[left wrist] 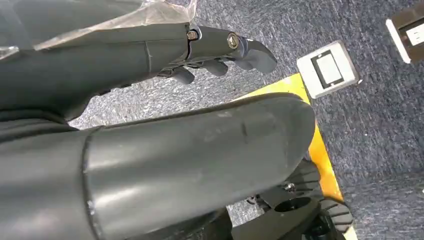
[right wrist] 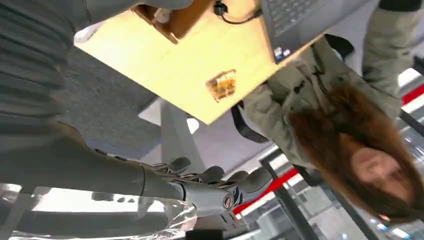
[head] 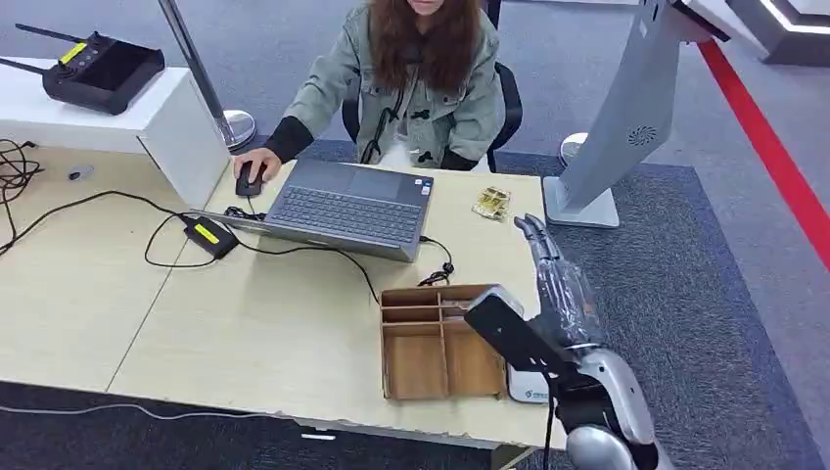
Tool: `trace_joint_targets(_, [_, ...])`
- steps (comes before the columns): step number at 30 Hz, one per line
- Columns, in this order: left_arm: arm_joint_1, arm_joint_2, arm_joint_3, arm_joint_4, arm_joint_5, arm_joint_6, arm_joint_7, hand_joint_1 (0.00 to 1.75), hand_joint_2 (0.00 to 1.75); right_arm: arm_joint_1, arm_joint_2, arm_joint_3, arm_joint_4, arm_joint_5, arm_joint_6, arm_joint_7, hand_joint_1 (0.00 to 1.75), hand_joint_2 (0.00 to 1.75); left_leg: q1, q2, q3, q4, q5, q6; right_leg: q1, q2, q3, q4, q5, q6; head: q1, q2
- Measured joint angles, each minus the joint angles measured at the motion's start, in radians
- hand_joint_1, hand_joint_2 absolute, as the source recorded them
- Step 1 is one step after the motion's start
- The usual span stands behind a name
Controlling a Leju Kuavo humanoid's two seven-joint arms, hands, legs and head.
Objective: Pass the card to the sensor for recognition and then transmit it.
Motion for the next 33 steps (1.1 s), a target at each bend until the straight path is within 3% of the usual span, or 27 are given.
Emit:
trace_joint_targets(13, [-0.001, 0.000, 0.000, 0.000, -0.001, 0.001, 0.000, 0.00, 0.00, 0.005, 0.011, 0.001, 0.167, -0.004, -0.032, -0.023, 0.02, 1.75, 0.000, 0.000, 0.000, 0.000, 0.000, 0.000, 0.000, 0.000, 0.000, 0.000, 0.000, 0.000, 0.000, 0.000])
trace_joint_targets(19, [-0.001, 0.000, 0.000, 0.000, -0.001, 0.008, 0.000, 0.00, 0.00, 0.009, 0.018, 0.001, 0.213, 0.000, -0.046, -0.030, 0.14, 1.75, 0.000, 0.000, 0.000, 0.000, 0.000, 0.000, 0.000, 0.000, 0.000, 0.000, 0.000, 0.000, 0.000, 0.000])
trace_joint_targets(33, [-0.003, 0.000, 0.000, 0.000, -0.002, 0.010, 0.000, 0.00, 0.00, 0.010, 0.037, 0.001, 0.280, 0.016, -0.051, -0.037, 0.14, 1.75, 0.000, 0.000, 0.000, 0.000, 0.000, 0.000, 0.000, 0.000, 0.000, 0.000, 0.000, 0.000, 0.000, 0.000])
